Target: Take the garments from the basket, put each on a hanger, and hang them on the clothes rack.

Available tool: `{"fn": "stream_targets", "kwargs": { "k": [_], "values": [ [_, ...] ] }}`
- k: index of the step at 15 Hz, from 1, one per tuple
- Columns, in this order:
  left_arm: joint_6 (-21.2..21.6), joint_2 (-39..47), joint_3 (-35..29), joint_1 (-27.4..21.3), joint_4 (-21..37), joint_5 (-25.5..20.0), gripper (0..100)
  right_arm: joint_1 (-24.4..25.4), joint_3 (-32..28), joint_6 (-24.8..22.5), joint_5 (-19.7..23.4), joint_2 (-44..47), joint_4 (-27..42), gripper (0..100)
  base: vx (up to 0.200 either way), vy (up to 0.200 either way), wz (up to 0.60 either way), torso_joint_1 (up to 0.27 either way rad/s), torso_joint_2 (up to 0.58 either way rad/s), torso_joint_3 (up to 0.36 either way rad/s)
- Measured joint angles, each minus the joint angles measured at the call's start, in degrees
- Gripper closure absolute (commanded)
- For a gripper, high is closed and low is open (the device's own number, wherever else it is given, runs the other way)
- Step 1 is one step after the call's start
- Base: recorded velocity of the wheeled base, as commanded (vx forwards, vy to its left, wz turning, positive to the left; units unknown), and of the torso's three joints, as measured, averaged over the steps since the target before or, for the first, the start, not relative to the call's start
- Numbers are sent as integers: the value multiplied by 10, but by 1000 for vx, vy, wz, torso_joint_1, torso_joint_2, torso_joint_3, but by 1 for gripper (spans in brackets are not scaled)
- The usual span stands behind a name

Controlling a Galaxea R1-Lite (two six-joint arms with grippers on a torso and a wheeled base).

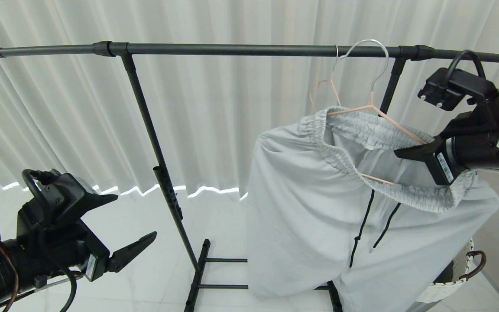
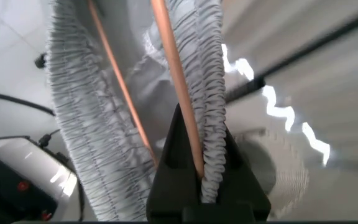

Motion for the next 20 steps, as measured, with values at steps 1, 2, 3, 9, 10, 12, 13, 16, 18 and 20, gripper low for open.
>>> {"fn": "stream_targets", "kwargs": {
  "k": [1,2,3,9,10,12,13,16,18,20],
  "values": [
    [1,-2,0,0,0,2,0,4,-1,13,-13,0,5,100,0,0,0,0,0,0],
    [1,-4,0,0,0,10,0,9,-2,30,-25,-1,8,100,0,0,0,0,0,0],
    [1,-5,0,0,0,15,0,18,-2,46,-37,-1,9,100,0,0,0,0,0,0],
    [0,-12,-1,0,0,16,0,41,-3,66,-48,1,5,100,0,200,0,5,3,0],
    [0,-12,0,1,0,16,0,42,-3,65,-48,1,3,100,0,200,0,-2,2,7],
    [0,-13,0,0,0,16,0,42,-4,69,-48,1,4,100,0,200,0,2,2,2],
    [0,-13,0,0,0,16,0,42,-5,74,-49,1,4,100,0,0,0,0,0,0],
    [1,-13,0,0,0,15,0,42,-9,104,-50,4,2,100,0,0,0,0,0,0],
    [1,-13,0,-1,0,15,0,40,-14,118,-60,7,2,100,0,0,0,0,0,0],
    [0,-13,-1,-1,0,15,0,40,-29,139,-85,15,0,100,0,0,0,0,0,0]
  ]
}}
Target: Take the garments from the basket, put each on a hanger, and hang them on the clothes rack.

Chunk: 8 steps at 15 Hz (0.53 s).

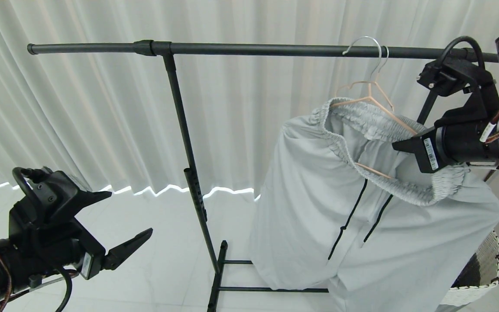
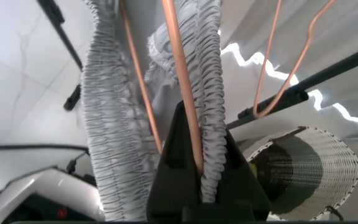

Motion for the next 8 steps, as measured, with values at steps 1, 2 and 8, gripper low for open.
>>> {"fn": "stream_targets", "kwargs": {
  "k": [1,2,8],
  "values": [
    [-3,0,-1,0,0,0,0,0,-7,2,-3,4,0,100,0,0,0,0,0,0],
    [-4,0,-4,0,0,0,0,0,-10,4,-5,7,0,100,0,0,0,0,0,0],
    [-5,1,-7,7,0,0,0,-1,-12,3,-17,8,1,100,0,0,0,0,0,0]
  ]
}}
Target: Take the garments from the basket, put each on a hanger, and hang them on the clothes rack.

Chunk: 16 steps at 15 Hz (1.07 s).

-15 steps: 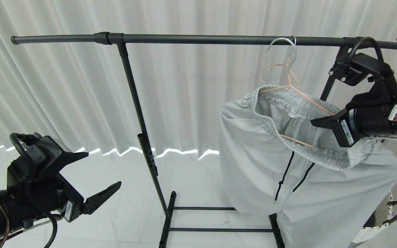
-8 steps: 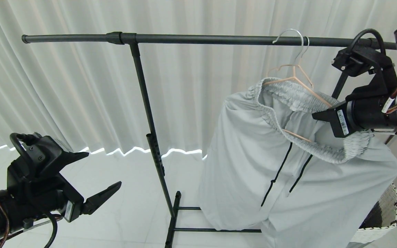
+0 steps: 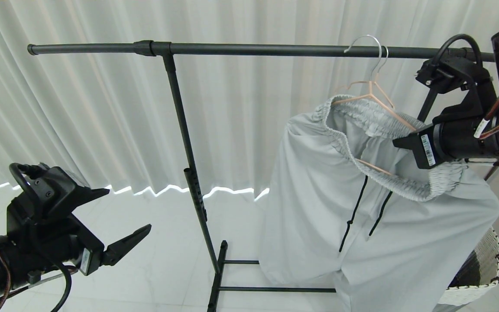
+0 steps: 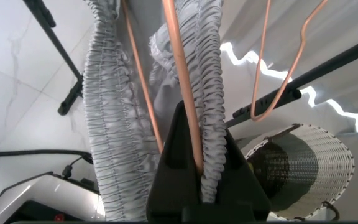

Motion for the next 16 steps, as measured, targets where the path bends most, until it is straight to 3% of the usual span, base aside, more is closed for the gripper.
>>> {"fn": "stream_targets", "kwargs": {
  "k": [11,16],
  "values": [
    [0,-10,3,-1,0,0,0,0,-1,-1,-1,-7,-21,100,0,0,0,0,0,0],
    [-1,-14,4,-3,0,-1,0,-3,-4,-2,-1,5,-48,100,200,0,0,-2,1,4]
  ]
}}
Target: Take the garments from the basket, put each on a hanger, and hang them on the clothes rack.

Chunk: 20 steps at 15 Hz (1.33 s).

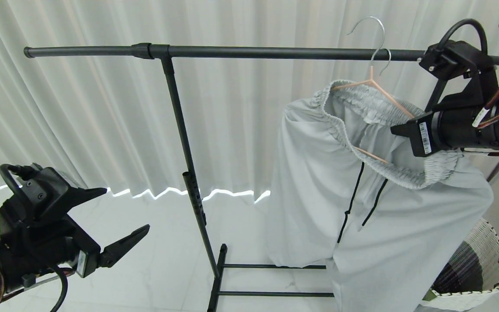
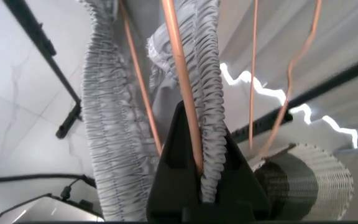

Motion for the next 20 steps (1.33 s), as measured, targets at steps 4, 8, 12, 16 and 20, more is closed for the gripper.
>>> {"fn": "stream_targets", "kwargs": {
  "k": [4,8,12,16,20],
  "values": [
    [4,-5,3,-3,-1,-1,0,-13,-3,0,1,9,-16,100,50,0,0,4,2,-1],
    [5,-12,8,-9,0,-1,0,-30,-19,0,1,31,-35,100,0,0,0,0,0,0],
    [5,-17,10,-9,0,-1,0,-53,-65,-1,2,86,-49,100,0,0,0,0,0,0],
    [4,-21,16,-10,0,-1,0,-58,-101,0,1,143,-51,100,0,0,0,0,0,0],
    [4,-22,19,-11,0,-1,0,-59,-122,0,0,175,-52,100,0,0,0,0,0,0]
  ]
}}
